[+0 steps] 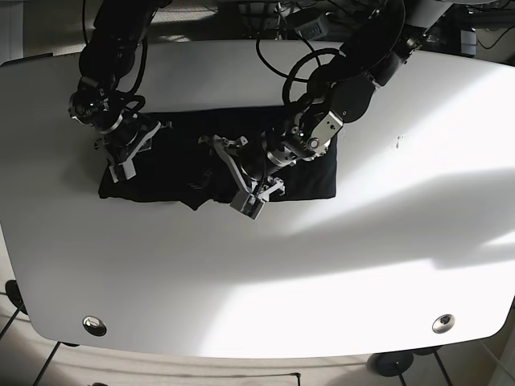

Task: Fold the T-shirt properly
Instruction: 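Grasp the strip's end with the left gripper and fold it toward the right gripper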

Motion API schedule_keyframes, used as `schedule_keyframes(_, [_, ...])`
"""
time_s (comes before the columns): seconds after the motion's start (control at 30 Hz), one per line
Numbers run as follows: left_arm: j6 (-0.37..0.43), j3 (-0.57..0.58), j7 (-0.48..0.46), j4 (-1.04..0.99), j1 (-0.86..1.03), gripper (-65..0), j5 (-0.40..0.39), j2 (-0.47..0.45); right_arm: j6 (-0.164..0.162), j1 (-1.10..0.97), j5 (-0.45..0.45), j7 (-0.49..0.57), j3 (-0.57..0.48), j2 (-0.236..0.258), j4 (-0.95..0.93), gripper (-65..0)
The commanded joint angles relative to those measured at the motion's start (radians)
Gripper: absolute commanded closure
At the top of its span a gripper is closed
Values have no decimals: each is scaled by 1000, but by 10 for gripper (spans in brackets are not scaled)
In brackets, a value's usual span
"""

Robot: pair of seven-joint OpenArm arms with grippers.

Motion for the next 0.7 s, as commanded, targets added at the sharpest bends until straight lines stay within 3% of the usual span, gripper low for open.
schedule_keyframes(0.03, [-6, -6, -69, 46, 16, -344, -5, -60, -1, 4, 56, 1, 2, 9, 74, -116])
schedule_keyframes(0.2, [-11, -84, -153, 76, 142, -344, -9, -190, -1, 5, 191, -151, 38, 16, 228, -124])
schedule_keyframes(0.27, [-65, -201, -161, 76, 226, -307, -9, -197, -1, 18, 280, -237, 137, 10, 272, -247])
schedule_keyframes(0.33, [-233, -339, -156, 70, 297, -137, -9, -192, -1, 48, 412, -344, 285, 15, 251, -510])
schedule_keyframes(0.4, [-341, -423, -153, 70, 328, -8, -9, -190, -1, 84, 484, -409, 395, 21, 180, -650])
schedule_keyframes(0.47, [-365, -469, -115, 69, 331, 0, -28, -189, -1, 110, 524, -439, 463, 71, 91, -650])
schedule_keyframes(0.6, [-439, -581, -63, -34, 325, 0, -196, -190, -1, 136, 579, -442, 498, 157, -139, -650])
schedule_keyframes(0.7, [-490, -603, -38, -129, 294, 0, -238, -192, -1, 139, 583, -418, 498, 177, -230, -650])
